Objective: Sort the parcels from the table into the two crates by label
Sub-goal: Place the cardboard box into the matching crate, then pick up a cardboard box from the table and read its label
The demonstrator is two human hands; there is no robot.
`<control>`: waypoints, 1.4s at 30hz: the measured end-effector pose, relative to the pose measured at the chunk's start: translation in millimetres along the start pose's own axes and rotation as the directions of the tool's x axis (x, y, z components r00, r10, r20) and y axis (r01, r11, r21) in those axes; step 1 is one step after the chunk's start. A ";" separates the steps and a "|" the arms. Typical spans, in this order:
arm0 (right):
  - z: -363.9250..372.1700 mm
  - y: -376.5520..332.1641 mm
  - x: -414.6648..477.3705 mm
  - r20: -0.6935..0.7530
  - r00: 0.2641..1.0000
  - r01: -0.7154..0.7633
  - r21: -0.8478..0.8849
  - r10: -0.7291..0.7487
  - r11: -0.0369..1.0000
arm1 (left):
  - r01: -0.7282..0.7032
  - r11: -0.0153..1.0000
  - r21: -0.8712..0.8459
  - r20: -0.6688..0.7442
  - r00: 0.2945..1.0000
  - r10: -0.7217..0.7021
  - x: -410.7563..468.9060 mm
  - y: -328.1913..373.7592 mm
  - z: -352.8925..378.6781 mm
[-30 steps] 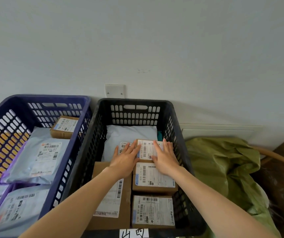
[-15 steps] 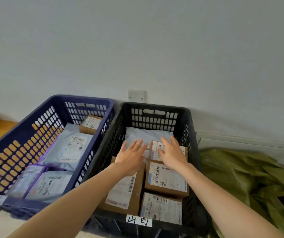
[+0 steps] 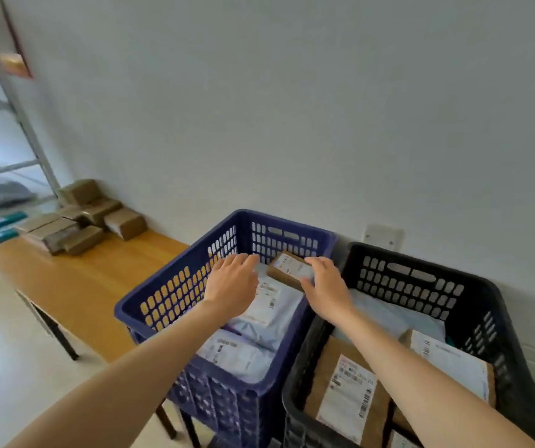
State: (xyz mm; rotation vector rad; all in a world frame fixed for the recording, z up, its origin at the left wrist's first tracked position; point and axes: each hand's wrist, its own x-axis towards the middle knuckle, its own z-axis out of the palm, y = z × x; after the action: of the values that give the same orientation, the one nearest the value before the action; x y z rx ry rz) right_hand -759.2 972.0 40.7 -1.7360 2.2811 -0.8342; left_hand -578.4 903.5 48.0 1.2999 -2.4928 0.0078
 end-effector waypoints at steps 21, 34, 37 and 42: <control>286.0 -364.8 109.2 0.238 0.942 0.200 0.168 -0.236 0.965 | 0.454 0.871 -0.189 0.059 0.891 -0.451 -98.6 -455.5 -75.7; 421.3 -441.4 219.0 0.326 0.929 0.115 0.192 -0.174 0.975 | 0.504 0.828 -0.247 0.108 0.863 -0.493 -47.5 -622.0 -33.6; 453.9 -452.7 259.1 0.355 0.925 0.065 0.196 -0.132 0.978 | 0.526 0.819 -0.229 0.146 0.850 -0.506 -14.3 -662.1 -22.3; 502.9 -469.1 316.2 0.411 0.908 -0.002 0.195 -0.079 0.981 | 0.563 0.808 -0.175 0.217 0.822 -0.526 36.3 -721.8 -1.0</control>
State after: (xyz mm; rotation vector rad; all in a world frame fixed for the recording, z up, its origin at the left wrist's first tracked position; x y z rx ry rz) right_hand -243.0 430.1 -71.9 -1.6837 1.8308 -0.5925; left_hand -20.8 453.3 -45.3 1.9192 -2.0539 -0.5274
